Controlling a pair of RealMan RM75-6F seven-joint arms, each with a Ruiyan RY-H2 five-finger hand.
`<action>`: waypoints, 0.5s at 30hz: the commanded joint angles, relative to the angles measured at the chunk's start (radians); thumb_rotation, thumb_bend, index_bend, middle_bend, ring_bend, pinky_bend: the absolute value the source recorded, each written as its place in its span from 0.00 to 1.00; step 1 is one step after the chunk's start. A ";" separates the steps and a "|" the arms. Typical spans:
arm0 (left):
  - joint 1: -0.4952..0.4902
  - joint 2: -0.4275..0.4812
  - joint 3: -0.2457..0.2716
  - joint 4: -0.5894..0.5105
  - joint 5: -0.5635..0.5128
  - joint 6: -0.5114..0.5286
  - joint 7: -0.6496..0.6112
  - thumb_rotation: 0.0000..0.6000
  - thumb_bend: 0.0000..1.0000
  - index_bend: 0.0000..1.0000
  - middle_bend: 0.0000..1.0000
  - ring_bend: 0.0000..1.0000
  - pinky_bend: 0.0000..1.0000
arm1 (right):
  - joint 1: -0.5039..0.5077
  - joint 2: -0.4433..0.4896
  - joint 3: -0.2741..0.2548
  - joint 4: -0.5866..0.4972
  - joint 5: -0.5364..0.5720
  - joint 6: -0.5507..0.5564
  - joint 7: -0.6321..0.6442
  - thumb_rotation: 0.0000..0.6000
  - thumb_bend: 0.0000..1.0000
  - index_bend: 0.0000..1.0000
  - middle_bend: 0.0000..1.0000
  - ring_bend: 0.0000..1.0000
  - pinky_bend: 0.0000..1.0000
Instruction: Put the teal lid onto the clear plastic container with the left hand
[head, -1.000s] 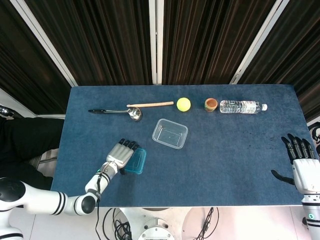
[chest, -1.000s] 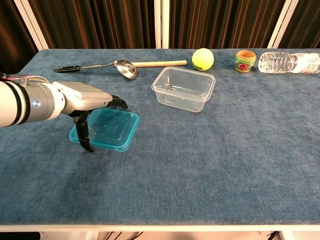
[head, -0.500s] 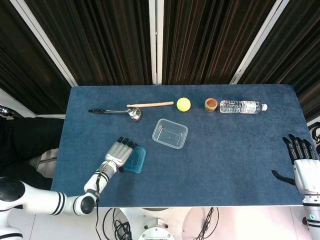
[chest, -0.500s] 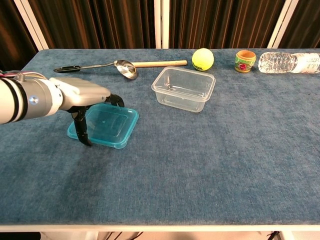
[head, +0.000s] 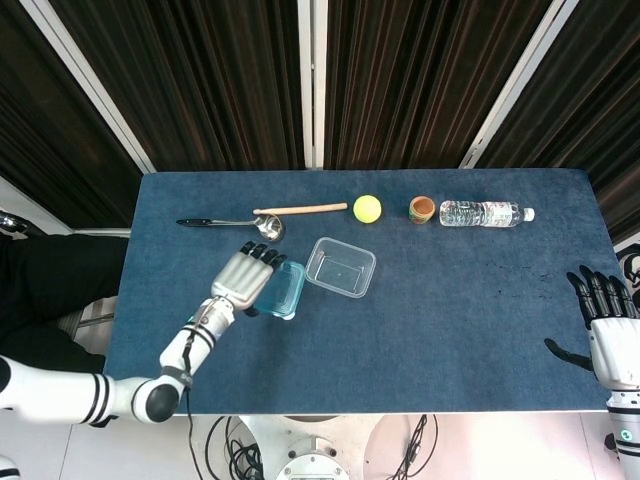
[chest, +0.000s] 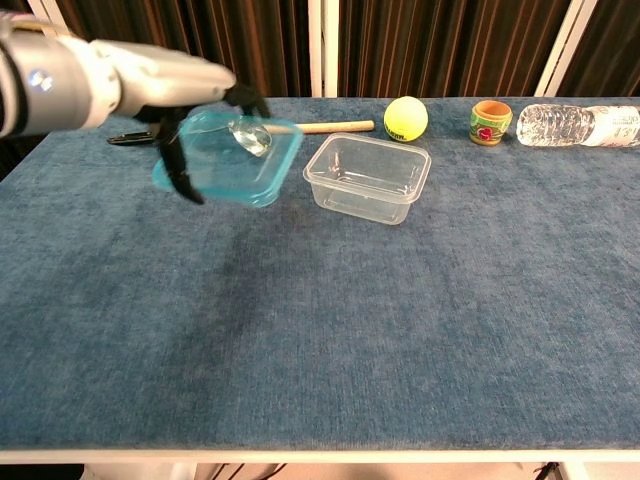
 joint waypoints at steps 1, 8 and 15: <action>-0.097 -0.022 -0.057 0.060 -0.084 -0.086 0.036 1.00 0.29 0.32 0.22 0.07 0.12 | 0.000 0.006 0.000 -0.012 -0.003 0.002 -0.013 1.00 0.03 0.00 0.00 0.00 0.00; -0.297 -0.115 -0.082 0.214 -0.260 -0.192 0.136 1.00 0.29 0.32 0.22 0.07 0.12 | -0.008 0.021 -0.003 -0.042 -0.003 0.009 -0.039 1.00 0.03 0.00 0.00 0.00 0.00; -0.467 -0.218 -0.028 0.363 -0.426 -0.236 0.249 1.00 0.29 0.31 0.22 0.07 0.12 | -0.022 0.028 -0.005 -0.049 0.007 0.017 -0.040 1.00 0.03 0.00 0.00 0.00 0.00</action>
